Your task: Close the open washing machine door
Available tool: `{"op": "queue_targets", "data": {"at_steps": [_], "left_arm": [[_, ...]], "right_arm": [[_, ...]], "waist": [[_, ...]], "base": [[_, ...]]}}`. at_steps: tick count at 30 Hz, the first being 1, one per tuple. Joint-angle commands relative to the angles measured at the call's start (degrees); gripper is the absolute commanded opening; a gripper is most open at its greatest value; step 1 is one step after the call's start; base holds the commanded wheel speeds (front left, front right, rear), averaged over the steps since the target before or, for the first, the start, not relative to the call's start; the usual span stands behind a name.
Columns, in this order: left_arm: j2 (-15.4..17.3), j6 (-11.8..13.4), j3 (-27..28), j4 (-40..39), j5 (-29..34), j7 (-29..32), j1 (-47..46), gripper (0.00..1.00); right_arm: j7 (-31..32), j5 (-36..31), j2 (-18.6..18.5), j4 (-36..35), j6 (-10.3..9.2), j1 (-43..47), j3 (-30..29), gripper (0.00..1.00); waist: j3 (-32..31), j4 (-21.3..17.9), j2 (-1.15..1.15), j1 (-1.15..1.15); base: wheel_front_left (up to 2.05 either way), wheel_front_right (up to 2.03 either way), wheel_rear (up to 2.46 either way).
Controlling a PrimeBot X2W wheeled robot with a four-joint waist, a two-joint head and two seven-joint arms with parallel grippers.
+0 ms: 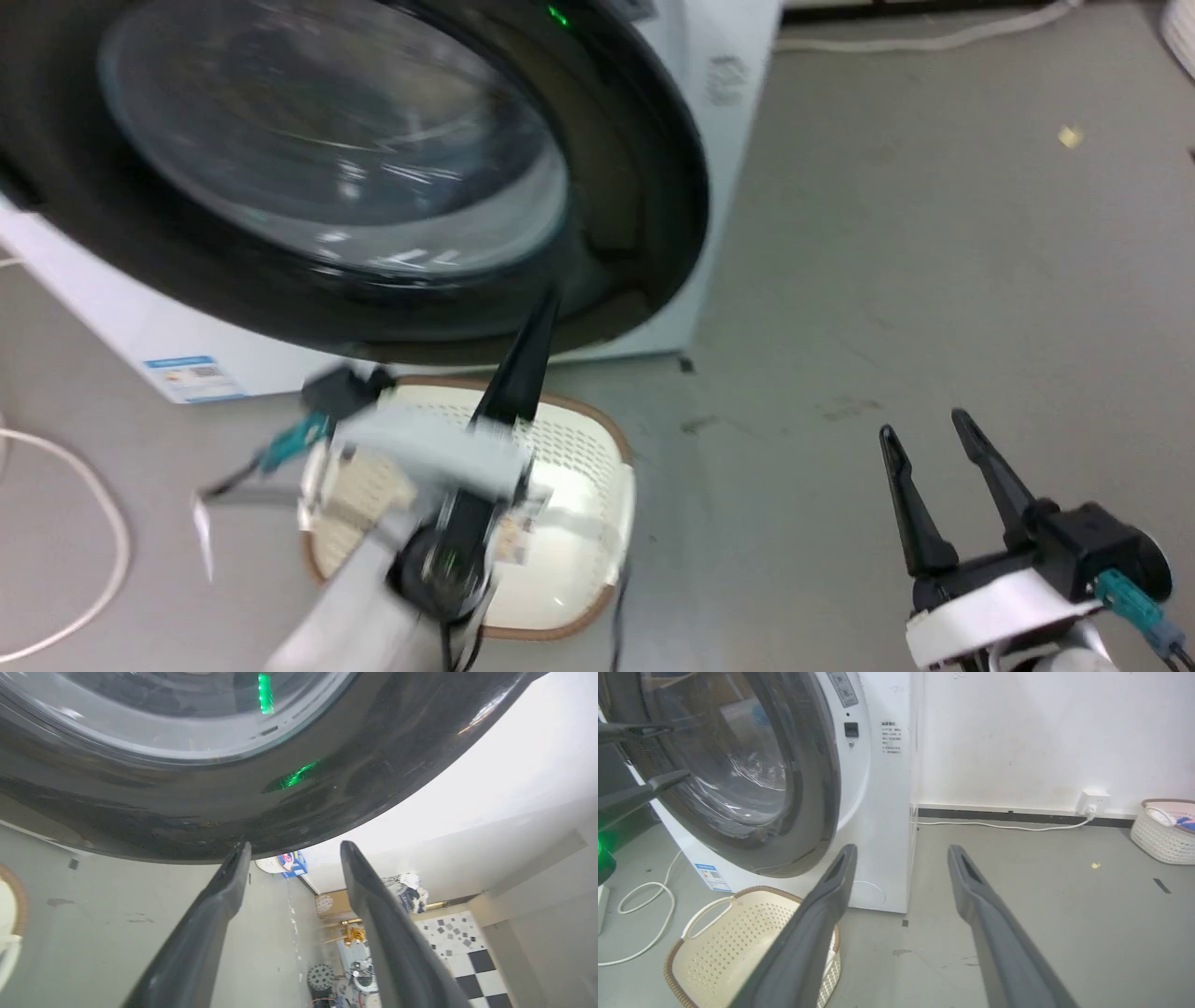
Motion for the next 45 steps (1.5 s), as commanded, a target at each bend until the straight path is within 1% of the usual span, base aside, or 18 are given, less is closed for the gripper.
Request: {"op": "queue_targets", "data": {"at_steps": [1,6,8,10,13,14,15,20,23,24,30,31,32,33,37,41,42,45], "left_arm": [[1.7,-0.3,-0.7,-1.3,2.3,-0.8,2.6,1.00],[6.8,-0.3,-0.6,-3.8,13.4,-2.4,10.4,1.00],[7.7,0.0,2.7,-4.8,20.4,-2.5,12.7,1.00],[8.2,1.4,5.7,-6.5,29.3,-2.5,15.1,1.00],[7.3,3.9,10.3,-9.8,40.2,-2.5,19.0,1.00],[7.3,3.9,10.3,-9.8,40.2,-2.5,19.0,1.00],[6.8,5.5,12.7,-12.3,47.7,-2.5,21.5,1.00],[5.6,8.2,16.9,-17.1,62.7,-2.5,26.8,1.00],[4.9,9.4,18.2,-18.1,66.7,-2.5,28.6,1.00],[4.4,9.9,18.9,-18.1,69.6,-2.5,30.3,1.00],[3.3,9.5,19.6,-17.7,73.1,-2.5,32.4,1.00],[3.1,9.2,19.9,-17.5,73.5,-2.5,32.5,1.00],[2.9,9.0,20.2,-17.4,73.7,-2.5,32.5,1.00],[2.7,8.8,20.4,-17.3,74.0,-2.5,32.4,1.00],[1.6,8.0,20.9,-17.4,75.0,-2.5,31.2,1.00],[0.3,7.6,21.4,-17.9,76.0,-2.5,29.4,1.00],[-0.7,7.3,21.3,-17.8,76.9,-2.5,28.2,1.00],[-1.6,7.0,21.4,-17.7,77.5,-2.5,27.2,1.00]], "right_arm": [[-0.2,-0.3,-0.3,-0.5,0.05,1.0,-0.1,1.00],[-0.2,-0.7,-0.8,-1.3,0.05,3.6,-0.2,1.00],[-0.2,-0.9,-1.2,-1.5,0.05,4.6,-0.1,1.00],[-0.2,-1.0,-1.5,-1.7,0.05,5.3,-0.1,1.00],[-0.2,-1.1,-1.6,-2.1,0.05,6.2,0.1,1.00],[-0.2,-1.1,-1.6,-2.1,0.05,6.2,0.1,1.00],[-0.2,-1.2,-1.7,-2.2,0.05,6.6,0.5,1.00],[-0.2,-1.2,-1.6,-2.4,0.05,7.4,1.2,1.00],[-0.2,-1.3,-1.6,-2.2,0.05,7.6,1.4,1.00],[-0.2,-1.2,-1.5,-2.1,0.05,8.0,1.5,1.00],[-0.2,-0.6,-1.2,-1.9,0.05,8.3,2.3,1.00],[-0.2,-0.3,-1.3,-2.0,0.05,8.2,2.7,0.47],[-0.2,0.1,-1.4,-2.1,0.05,8.1,3.2,0.18],[-0.2,0.8,-1.5,-2.3,0.05,7.9,3.7,0.00],[-0.2,2.5,-3.4,-2.3,0.05,5.9,6.4,0.00],[0.1,4.6,-7.1,-1.8,0.05,0.5,10.1,0.00],[1.6,6.7,-11.8,-1.1,0.05,-5.5,13.6,0.00],[3.3,9.8,-16.4,-0.1,0.05,-11.7,15.8,0.00]], "waist": [[-3.5,3.7,-0.01,0.00],[-7.1,8.6,-0.01,0.00],[-8.3,10.4,-0.01,0.00],[-9.2,11.9,-0.01,0.00],[-10.3,13.7,-0.01,0.00],[-10.3,13.7,-0.01,0.00],[-10.9,14.6,-0.01,0.00],[-11.4,15.9,-0.01,0.00],[-11.5,16.2,-0.01,0.00],[-11.6,16.6,-0.01,0.00],[-11.4,17.6,-0.01,0.00],[-11.3,17.8,-0.01,0.00],[-11.0,18.1,-0.01,0.00],[-10.5,18.4,-0.01,0.00],[-7.8,20.2,-0.01,0.00],[-4.0,21.8,-0.01,0.00],[-1.0,22.9,-0.01,0.00],[1.6,23.8,-0.01,0.00]], "base": [[0.00,0.00,0.00],[0.00,0.00,0.00],[0.00,0.00,0.00],[0.00,0.00,0.00],[0.00,0.00,0.00],[0.00,0.00,0.00],[0.00,0.00,0.00],[0.00,0.00,0.00],[0.00,0.00,0.00],[0.00,0.00,0.00],[0.00,0.00,0.00],[0.00,0.00,0.00],[0.00,0.00,0.00],[0.00,0.00,0.00],[0.00,0.00,0.00],[0.00,0.00,0.00],[0.00,0.00,0.00],[0.00,0.00,0.00]]}}
